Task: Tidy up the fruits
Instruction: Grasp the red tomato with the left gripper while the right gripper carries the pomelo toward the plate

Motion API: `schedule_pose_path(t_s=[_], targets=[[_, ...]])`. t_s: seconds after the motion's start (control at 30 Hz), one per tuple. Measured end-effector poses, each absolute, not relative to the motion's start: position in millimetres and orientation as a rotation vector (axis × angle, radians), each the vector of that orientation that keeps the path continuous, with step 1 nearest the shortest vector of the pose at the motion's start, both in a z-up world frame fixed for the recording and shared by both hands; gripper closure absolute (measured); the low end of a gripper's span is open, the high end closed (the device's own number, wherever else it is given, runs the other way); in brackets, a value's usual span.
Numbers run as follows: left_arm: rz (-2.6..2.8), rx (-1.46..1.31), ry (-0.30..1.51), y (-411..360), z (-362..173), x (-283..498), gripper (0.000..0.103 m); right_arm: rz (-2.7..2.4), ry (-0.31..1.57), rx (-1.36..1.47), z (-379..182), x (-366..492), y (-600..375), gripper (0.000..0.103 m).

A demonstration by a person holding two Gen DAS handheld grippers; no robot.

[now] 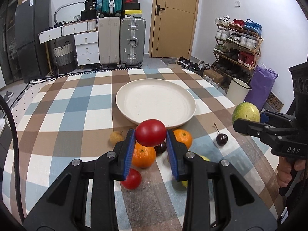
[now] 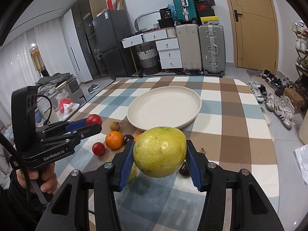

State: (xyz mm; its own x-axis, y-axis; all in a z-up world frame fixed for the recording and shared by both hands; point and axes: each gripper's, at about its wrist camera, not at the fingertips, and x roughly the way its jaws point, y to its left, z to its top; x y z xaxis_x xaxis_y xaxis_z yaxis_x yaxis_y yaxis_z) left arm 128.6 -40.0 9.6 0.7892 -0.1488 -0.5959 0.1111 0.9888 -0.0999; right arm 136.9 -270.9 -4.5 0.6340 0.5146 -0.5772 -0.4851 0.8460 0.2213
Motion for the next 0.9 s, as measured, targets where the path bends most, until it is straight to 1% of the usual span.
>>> schedule_pose_path(t_s=[0.47,0.9], targets=[[-0.092,-0.056,0.629,-36.4,8.2,170.6,0.074,0.609,0.617,0.065,3.6,170.2,-263.9,0.051],[-0.084,-0.030,0.646,-43.3,-0.5,210.0,0.074,0.607,0.641,0.099,-2.1,208.9,-257.8,0.051]])
